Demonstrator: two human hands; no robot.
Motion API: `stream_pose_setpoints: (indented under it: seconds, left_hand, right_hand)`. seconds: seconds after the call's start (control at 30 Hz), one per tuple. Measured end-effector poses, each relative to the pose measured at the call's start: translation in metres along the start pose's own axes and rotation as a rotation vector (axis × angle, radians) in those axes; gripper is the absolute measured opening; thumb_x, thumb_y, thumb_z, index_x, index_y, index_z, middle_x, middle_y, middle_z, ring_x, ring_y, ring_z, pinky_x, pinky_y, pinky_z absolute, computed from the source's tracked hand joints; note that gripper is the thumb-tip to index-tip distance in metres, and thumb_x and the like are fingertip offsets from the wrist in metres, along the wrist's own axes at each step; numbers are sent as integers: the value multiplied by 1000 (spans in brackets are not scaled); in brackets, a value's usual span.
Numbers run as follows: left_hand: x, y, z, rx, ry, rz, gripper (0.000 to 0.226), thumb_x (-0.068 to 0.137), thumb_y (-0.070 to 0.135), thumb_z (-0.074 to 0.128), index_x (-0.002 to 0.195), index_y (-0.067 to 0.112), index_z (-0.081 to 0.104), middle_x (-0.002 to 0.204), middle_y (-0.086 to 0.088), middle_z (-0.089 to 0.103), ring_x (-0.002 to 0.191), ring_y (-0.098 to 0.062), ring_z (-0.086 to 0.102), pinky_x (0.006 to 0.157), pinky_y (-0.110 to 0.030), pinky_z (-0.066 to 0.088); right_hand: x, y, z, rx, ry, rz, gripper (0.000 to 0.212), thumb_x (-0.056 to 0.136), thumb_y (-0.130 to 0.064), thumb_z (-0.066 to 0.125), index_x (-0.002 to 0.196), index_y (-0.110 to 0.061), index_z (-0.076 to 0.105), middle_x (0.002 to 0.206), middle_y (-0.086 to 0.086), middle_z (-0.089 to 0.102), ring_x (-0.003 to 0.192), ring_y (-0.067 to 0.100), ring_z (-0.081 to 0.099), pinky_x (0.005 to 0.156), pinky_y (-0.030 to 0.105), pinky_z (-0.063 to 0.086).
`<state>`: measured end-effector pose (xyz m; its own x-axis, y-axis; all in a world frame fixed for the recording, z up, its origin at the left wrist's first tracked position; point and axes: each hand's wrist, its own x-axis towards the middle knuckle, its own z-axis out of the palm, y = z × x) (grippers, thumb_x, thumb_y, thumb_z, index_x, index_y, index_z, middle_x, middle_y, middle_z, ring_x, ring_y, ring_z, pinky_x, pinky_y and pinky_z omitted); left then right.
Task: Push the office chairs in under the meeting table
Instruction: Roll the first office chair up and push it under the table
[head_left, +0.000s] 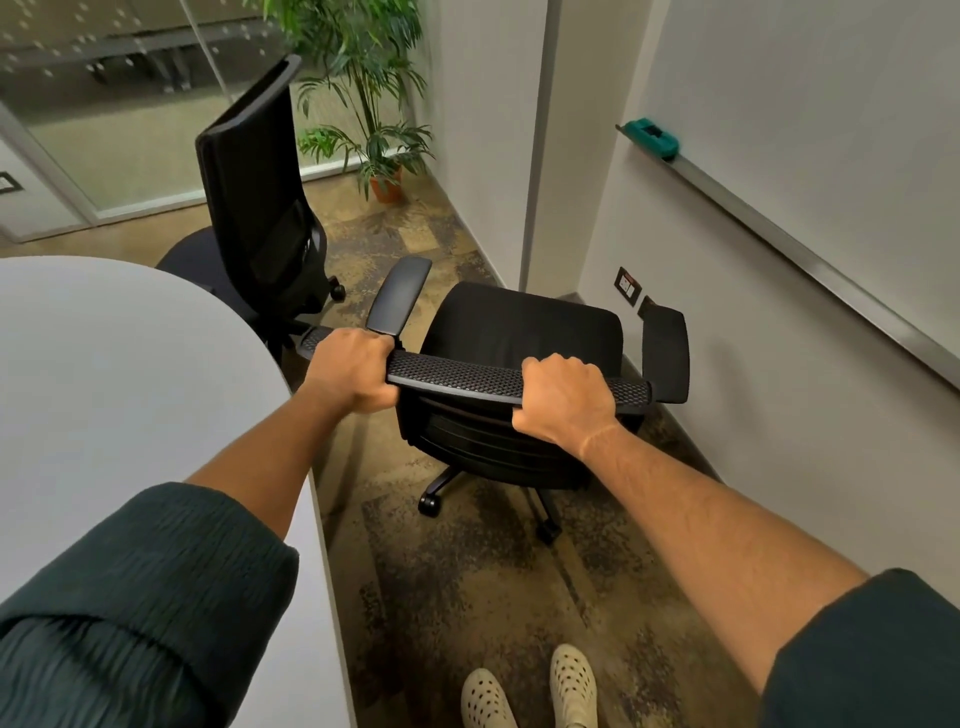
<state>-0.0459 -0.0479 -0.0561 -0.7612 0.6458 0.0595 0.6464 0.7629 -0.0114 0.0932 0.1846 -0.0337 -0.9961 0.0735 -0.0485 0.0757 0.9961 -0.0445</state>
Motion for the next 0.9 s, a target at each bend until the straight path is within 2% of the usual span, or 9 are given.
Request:
stream_pose_setpoints:
  seconds: [0.27, 0.47, 0.6, 0.73, 0.9]
  left_hand:
    - [-37, 11, -3, -10, 12, -135, 32, 61, 43, 51, 78, 17, 59, 72, -3, 62, 71, -29, 61, 62, -35, 51]
    - [-62, 24, -5, 6, 16, -205, 34, 63, 47, 57, 83, 20, 60, 76, -2, 64, 75, -24, 62, 61, -28, 42]
    - [-71, 38, -10, 11, 4, -267, 37, 65, 47, 60, 89, 19, 63, 80, -2, 66, 78, -24, 62, 65, -31, 45]
    - [-74, 53, -12, 12, 19, -349, 36, 63, 45, 61, 88, 19, 65, 81, -2, 66, 77, -25, 62, 66, -31, 46]
    - [-74, 68, -9, -19, 24, -451, 40, 64, 47, 62, 93, 20, 65, 86, -1, 67, 82, -23, 62, 72, -34, 52]
  right_hand:
    - [-7, -5, -10, -28, -43, -57, 29, 81, -41, 63, 96, -17, 59, 80, 1, 57, 72, 22, 54, 65, 36, 48]
    - [-13, -5, -13, -67, -69, -117, 29, 79, -41, 63, 97, -18, 61, 80, 1, 58, 73, 22, 55, 70, 38, 52]
    - [-13, 2, -15, -98, -77, -155, 32, 77, -40, 63, 100, -18, 61, 80, 1, 58, 73, 23, 56, 67, 37, 49]
    - [-5, 13, -16, -104, -89, -201, 40, 77, -41, 63, 110, -19, 62, 88, 2, 65, 79, 24, 61, 69, 37, 51]
    - [9, 29, -15, -109, -81, -289, 36, 78, -41, 63, 106, -19, 62, 87, 2, 64, 78, 24, 61, 70, 38, 52]
